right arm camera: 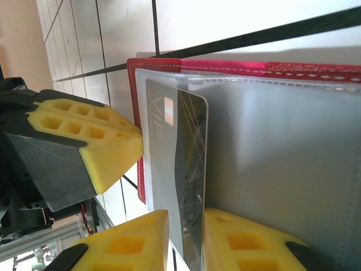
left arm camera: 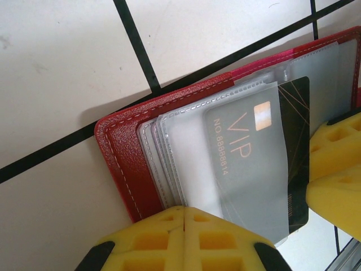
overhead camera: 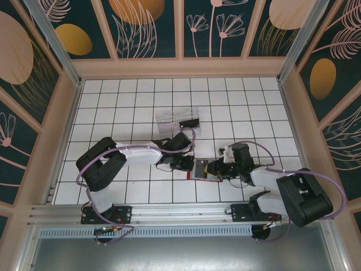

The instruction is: Take the credit cards out of the card holder

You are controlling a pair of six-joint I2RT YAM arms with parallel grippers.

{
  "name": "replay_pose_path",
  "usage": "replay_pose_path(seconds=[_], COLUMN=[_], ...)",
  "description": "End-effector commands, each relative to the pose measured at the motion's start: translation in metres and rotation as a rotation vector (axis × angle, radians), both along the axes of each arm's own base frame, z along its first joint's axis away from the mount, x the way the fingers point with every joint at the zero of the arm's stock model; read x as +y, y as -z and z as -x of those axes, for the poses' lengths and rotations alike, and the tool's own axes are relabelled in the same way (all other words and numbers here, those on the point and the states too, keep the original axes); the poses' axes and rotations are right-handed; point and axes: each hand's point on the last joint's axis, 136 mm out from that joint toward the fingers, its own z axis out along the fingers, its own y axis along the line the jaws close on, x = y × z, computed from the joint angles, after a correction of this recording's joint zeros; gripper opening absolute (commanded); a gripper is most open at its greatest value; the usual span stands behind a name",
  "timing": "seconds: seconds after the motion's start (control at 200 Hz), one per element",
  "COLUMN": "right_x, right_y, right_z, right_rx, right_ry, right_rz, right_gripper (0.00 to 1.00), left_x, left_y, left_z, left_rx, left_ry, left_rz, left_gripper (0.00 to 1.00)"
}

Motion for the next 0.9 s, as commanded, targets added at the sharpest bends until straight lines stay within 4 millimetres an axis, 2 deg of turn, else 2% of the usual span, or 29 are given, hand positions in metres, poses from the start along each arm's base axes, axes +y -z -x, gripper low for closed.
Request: replay_pose_path(seconds=[0.0, 0.37, 0.721, 0.896], right_x=[-0.006, -0.009, -0.030, -0.039], right_y=[0.013, 0.008, -0.003, -0.016], right_z=[0.006, 0.005, 0.002, -0.002], right_rx=[0.040, 0.029, 0.016, 0.003], right_ry=[-0.010, 0.007, 0.103, 0.151], right_rz=[0.047, 0.066, 0.122, 0.153], right_gripper=[0.20, 0.07, 0.06, 0.00], left_x=[0.023, 0.023, 0.025, 0.025], left_y=[0.027, 0.027, 0.027, 0.029], left_z=[0.011, 0.011, 0.011, 0.012], left_rx=[0.050, 0.047, 0.044, 0.047], left_ry=[0.001, 0.001, 0.002, 0.008], left_rz=[-0.123, -0.124, -0.132, -0.137], left_gripper=[0.00, 0.00, 0.00, 0.00])
